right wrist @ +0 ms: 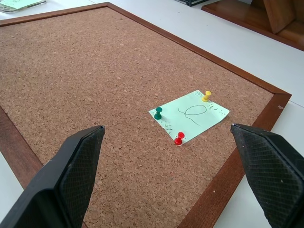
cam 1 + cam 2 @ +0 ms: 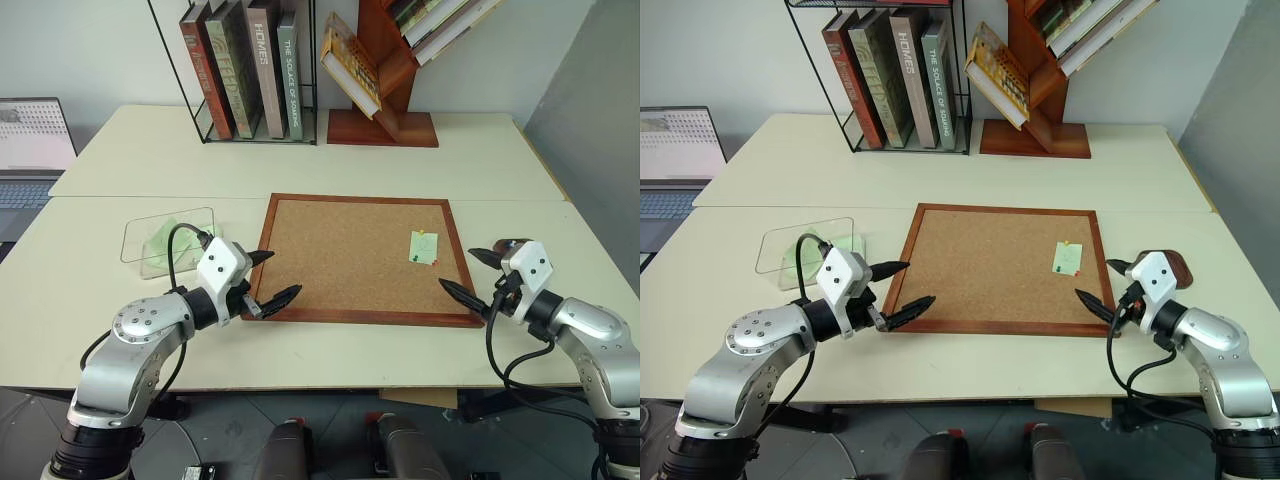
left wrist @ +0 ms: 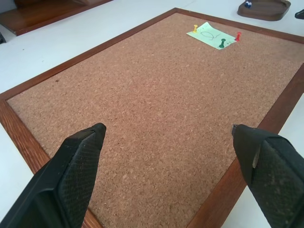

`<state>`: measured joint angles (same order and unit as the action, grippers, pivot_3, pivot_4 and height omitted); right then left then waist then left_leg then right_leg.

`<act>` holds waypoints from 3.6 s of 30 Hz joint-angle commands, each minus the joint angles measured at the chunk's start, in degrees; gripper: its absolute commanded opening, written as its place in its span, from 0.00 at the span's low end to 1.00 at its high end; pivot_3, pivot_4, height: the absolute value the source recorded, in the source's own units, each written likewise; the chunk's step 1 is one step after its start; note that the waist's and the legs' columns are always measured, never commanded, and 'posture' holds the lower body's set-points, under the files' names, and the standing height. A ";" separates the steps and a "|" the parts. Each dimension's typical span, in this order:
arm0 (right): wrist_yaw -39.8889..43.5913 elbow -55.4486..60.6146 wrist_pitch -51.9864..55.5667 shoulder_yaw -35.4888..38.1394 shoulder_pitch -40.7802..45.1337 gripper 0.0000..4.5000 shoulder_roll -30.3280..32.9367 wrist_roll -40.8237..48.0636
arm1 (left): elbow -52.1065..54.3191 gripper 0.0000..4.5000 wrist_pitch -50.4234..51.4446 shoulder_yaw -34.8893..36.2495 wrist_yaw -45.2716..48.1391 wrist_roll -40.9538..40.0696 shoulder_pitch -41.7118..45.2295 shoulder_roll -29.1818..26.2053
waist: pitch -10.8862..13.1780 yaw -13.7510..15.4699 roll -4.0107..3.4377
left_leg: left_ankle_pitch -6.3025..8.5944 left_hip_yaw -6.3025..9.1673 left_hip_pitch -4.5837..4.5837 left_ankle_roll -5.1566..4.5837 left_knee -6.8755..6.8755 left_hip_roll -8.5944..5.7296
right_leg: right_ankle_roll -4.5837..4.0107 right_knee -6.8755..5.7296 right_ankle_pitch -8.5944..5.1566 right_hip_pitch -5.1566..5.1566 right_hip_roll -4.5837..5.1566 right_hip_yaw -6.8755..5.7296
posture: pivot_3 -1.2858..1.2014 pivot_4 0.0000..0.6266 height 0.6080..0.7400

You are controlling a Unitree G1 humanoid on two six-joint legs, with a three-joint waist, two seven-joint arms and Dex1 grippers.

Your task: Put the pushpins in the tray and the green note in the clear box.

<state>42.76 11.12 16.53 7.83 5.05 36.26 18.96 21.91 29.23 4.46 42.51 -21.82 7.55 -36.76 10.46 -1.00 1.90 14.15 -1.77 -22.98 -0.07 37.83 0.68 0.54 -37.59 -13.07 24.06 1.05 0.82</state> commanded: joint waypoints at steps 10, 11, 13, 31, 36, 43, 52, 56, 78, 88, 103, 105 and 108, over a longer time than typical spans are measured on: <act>-1.79 3.91 -0.81 0.60 -1.39 1.00 -0.81 0.10 | -2.43 0.65 -0.54 -5.62 2.30 -0.23 6.96 3.09 | 0.00 0.01 0.00 | 0.00 -0.01 0.00 0.00 0.03 -0.02 | 0.03 -0.01 0.02 -0.01 0.00 0.01 | 0.52 0.24 1.00; -2.00 4.26 -0.59 0.52 -1.41 1.00 -0.87 0.11 | -3.42 0.60 -0.81 -6.67 2.34 0.16 8.10 3.78 | 0.00 0.03 0.00 | 0.00 -0.02 0.00 0.00 0.03 -0.02 | 0.03 -0.01 0.02 -0.01 0.00 0.01 | 0.52 0.24 1.00; -2.39 4.91 -0.11 0.49 -1.38 1.00 -0.92 0.25 | -5.55 0.52 -1.34 -8.81 2.30 1.27 10.22 5.10 | 0.00 0.05 0.00 | 0.00 0.00 0.00 0.00 0.03 -0.02 | 0.03 -0.02 0.02 -0.01 -0.01 0.00 | 0.52 0.24 1.00; -4.98 7.66 2.58 -3.00 1.90 1.00 -2.28 -1.08 | -30.22 0.01 -11.58 -18.81 2.15 11.64 23.57 17.53 | 0.00 0.12 0.00 | 0.00 -0.03 -0.01 0.00 0.04 -0.02 | 0.36 -0.03 0.21 0.00 -0.24 0.06 | 0.52 0.24 1.00; -7.25 3.75 2.85 -4.61 6.58 1.00 -3.19 -4.14 | -36.61 0.01 -14.87 -19.31 3.31 13.48 24.17 18.37 | 0.00 0.03 0.00 | 0.00 -0.01 -0.02 0.00 0.04 0.01 | 0.35 -0.04 0.21 0.01 -0.37 0.03 | 0.52 0.24 1.00; -9.61 -4.60 5.65 -4.87 15.63 1.00 -7.20 -3.81 | -39.22 0.01 -16.86 -19.43 4.33 15.11 23.56 18.47 | -0.01 0.01 0.00 | 0.00 -0.04 -0.01 0.00 0.06 0.00 | 0.36 -0.06 0.23 0.00 -0.36 0.08 | 0.52 0.24 1.00; -10.57 -21.61 4.74 -7.66 26.73 1.00 -10.09 -7.94 | -37.60 0.01 -16.91 -19.67 4.66 16.40 21.91 18.00 | -0.02 -0.04 -0.02 | 0.00 -0.04 0.00 -0.01 0.06 0.00 | 0.35 -0.09 0.23 0.00 -0.36 0.09 | 0.52 0.24 1.00; -10.10 -28.54 2.32 -8.94 29.44 1.00 -10.65 -10.03 | -36.83 0.01 -16.72 -19.61 4.55 16.65 21.33 17.90 | -0.02 -0.43 -0.02 | 0.00 -0.04 -0.01 -0.01 0.05 0.00 | 0.35 -0.10 0.23 0.00 -0.35 0.10 | 0.52 0.24 1.00; -10.77 -43.08 -5.01 -8.63 35.35 0.10 -13.99 -14.05 | -36.53 0.00 -17.95 -19.64 4.45 17.64 19.76 18.04 | -0.03 -0.66 -0.04 | 0.00 -0.05 0.01 -0.01 0.04 0.00 | 0.35 -0.14 0.24 0.01 -0.15 0.12 | 0.52 0.24 1.00; -9.36 -39.75 -4.70 -7.97 35.17 0.00 -13.79 -12.80 | -36.45 0.00 -18.15 -19.70 4.63 18.08 19.16 17.66 | -0.03 -0.68 -0.04 | 0.00 -0.05 0.01 -0.01 0.04 0.00 | 0.35 -0.14 0.24 0.01 -0.14 0.12 | 0.52 0.24 1.00; -9.42 -22.93 3.28 -4.88 28.81 0.00 -11.24 -9.14 | -37.43 0.00 -18.15 -19.75 4.80 18.76 19.20 17.65 | -0.04 -0.68 -0.06 | 0.00 -0.04 0.03 -0.01 0.05 -0.01 | 0.36 -0.17 0.24 0.00 -0.13 0.11 | 0.52 0.24 1.00; -10.02 -20.17 4.67 -3.41 27.63 0.00 -10.11 -8.70 | -37.42 0.00 -18.14 -19.68 4.90 18.75 19.21 17.50 | -0.04 -0.66 -0.06 | 0.00 -0.04 0.02 -0.01 0.05 -0.01 | 0.36 -0.17 0.24 0.00 -0.12 0.11 | 0.52 0.24 1.00; -11.15 -16.30 6.88 -0.43 25.70 0.00 -8.22 -7.83 | -37.43 0.00 -18.19 -19.60 4.97 18.78 19.20 17.29 | -0.04 -0.64 -0.06 | 0.00 -0.04 0.01 -0.01 0.04 -0.02 | 0.36 -0.15 0.24 0.00 -0.11 0.11 | 0.52 0.24 1.00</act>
<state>32.69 -9.74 22.08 3.78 31.50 26.30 9.70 -14.46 10.54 -14.29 46.86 -4.07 27.76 -18.88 10.42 -1.64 1.84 14.15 -1.81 -22.96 -0.07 37.87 0.66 0.90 -37.74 -12.83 24.06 0.95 0.92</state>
